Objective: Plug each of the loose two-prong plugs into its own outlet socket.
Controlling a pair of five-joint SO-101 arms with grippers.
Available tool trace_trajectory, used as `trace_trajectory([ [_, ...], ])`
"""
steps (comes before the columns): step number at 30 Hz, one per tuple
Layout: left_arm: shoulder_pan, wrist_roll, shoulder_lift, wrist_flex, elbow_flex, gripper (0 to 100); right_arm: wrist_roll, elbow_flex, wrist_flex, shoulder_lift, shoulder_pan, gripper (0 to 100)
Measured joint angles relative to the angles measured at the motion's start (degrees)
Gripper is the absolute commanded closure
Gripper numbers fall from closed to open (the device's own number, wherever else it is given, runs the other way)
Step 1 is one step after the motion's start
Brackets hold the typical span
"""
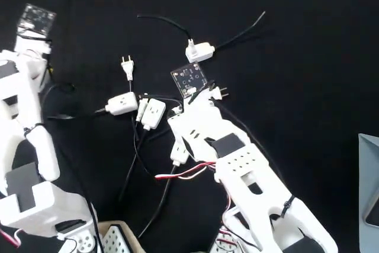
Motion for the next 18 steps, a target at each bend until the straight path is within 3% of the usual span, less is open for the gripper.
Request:
trace_trajectory([
  [4,-1.41,0.00,-2.73,0.70,-0.09,97,0.00,0.00,0.00,0.00,0.00,98.6],
  [8,-0.79,-0.18,-9.49,7.91,-0.09,97,0.00,0.00,0.00,0.00,0.00,98.6],
  [12,4.66,-0.35,-15.12,17.14,1.49,97,0.00,0.00,0.00,0.00,0.00,98.6],
  [18,13.98,-0.35,-19.69,18.99,14.59,97,0.00,0.00,0.00,0.00,0.00,98.6],
])
